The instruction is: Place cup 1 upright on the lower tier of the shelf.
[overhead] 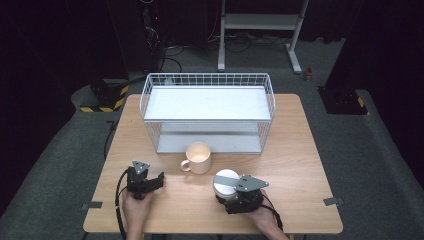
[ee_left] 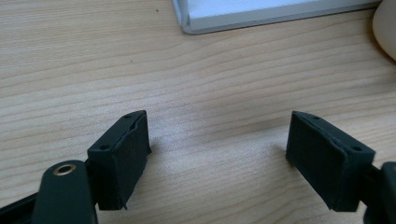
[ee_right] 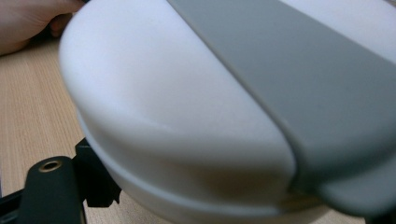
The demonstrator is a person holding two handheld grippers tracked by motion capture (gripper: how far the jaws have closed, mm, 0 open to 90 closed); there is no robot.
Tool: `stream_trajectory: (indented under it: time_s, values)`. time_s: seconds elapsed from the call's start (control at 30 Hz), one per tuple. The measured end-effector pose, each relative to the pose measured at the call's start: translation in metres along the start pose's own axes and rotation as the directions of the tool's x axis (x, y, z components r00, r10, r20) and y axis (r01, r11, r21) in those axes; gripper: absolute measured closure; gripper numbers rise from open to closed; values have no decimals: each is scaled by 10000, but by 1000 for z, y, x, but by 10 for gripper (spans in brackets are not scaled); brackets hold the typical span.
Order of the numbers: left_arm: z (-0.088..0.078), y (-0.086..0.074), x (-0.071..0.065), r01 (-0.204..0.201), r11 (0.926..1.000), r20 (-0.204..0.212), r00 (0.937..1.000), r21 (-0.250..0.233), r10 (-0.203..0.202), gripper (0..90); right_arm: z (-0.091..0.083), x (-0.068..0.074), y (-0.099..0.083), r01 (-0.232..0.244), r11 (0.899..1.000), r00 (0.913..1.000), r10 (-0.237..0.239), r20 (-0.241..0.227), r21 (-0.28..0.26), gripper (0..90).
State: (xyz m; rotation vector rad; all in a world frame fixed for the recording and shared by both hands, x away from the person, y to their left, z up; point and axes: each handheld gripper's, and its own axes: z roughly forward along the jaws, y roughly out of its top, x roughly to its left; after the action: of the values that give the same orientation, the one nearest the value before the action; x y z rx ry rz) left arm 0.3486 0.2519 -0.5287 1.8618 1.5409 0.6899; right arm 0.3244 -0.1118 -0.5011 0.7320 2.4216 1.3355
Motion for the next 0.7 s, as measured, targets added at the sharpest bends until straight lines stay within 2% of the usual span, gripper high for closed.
stream_trajectory:
  time_s: [0.7]
  values:
    - [0, 0, 0, 7, 10000, 6, 10000, 11, -7, 216, -2, -1, 3, -13, 10000, 10000, 13, -75, 61, 183]
